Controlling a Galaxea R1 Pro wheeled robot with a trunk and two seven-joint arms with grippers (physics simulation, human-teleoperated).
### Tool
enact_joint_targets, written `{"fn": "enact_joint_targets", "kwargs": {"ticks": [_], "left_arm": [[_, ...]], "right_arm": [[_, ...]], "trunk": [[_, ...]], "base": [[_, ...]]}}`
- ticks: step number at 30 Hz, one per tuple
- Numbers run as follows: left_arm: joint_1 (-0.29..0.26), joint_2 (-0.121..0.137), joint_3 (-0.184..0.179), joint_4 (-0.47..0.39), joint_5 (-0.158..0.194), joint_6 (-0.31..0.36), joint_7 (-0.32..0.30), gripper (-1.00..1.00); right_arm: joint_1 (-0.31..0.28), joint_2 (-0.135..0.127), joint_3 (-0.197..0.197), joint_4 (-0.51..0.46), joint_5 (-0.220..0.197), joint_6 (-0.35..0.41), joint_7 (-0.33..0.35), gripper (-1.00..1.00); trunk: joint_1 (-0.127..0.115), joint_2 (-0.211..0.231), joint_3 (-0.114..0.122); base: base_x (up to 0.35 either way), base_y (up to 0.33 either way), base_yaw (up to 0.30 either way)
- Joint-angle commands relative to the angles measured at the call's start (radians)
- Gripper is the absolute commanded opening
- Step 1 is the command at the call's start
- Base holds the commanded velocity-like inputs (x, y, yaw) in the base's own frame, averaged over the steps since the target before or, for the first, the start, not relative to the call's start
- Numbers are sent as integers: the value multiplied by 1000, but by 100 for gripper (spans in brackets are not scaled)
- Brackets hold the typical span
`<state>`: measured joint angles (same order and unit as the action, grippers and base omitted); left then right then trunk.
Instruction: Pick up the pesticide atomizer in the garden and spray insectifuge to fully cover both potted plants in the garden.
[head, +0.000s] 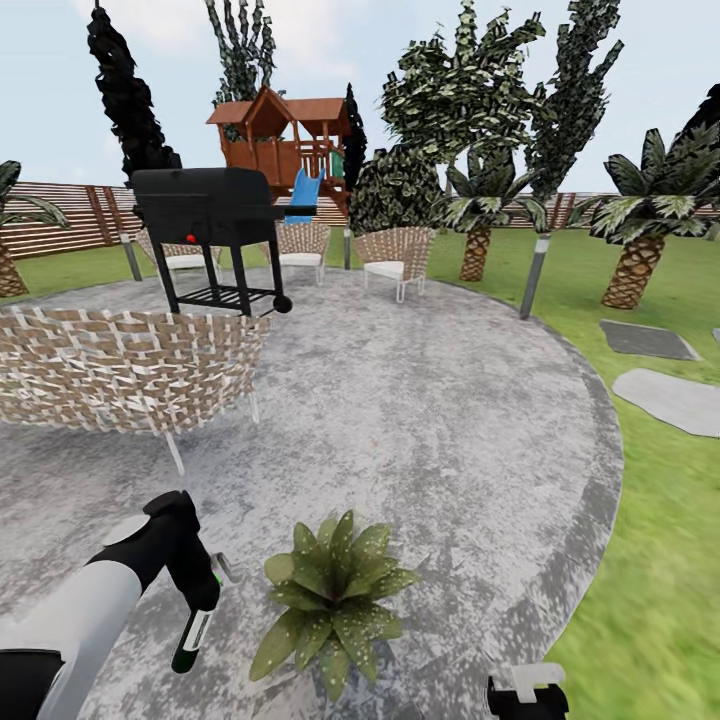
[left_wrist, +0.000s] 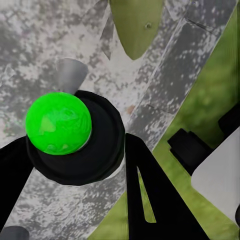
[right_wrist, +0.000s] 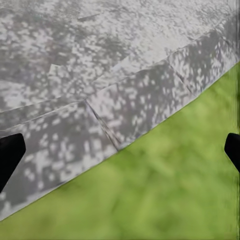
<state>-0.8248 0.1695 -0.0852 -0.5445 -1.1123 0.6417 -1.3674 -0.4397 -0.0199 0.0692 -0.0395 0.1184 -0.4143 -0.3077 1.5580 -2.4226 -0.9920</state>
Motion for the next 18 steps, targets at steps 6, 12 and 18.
{"fn": "enact_joint_targets", "kwargs": {"ticks": [6, 12, 18], "left_arm": [[-1, 1, -4, -2, -4, 12, -7, -100], [-1, 2, -4, -2, -8, 12, -7, -100], [-1, -15, -7, -2, -12, 12, -7, -100]], "right_arm": [[-1, 2, 6, -3, 8, 2, -10, 100], [-1, 3, 6, -3, 7, 2, -10, 100], [-1, 3, 6, -3, 6, 2, -10, 100]], "trunk": [[0, 0, -1], [0, 0, -1], [0, 0, -1]], "base": [[-94, -264, 56], [-247, -208, 261], [-80, -258, 278]]}}
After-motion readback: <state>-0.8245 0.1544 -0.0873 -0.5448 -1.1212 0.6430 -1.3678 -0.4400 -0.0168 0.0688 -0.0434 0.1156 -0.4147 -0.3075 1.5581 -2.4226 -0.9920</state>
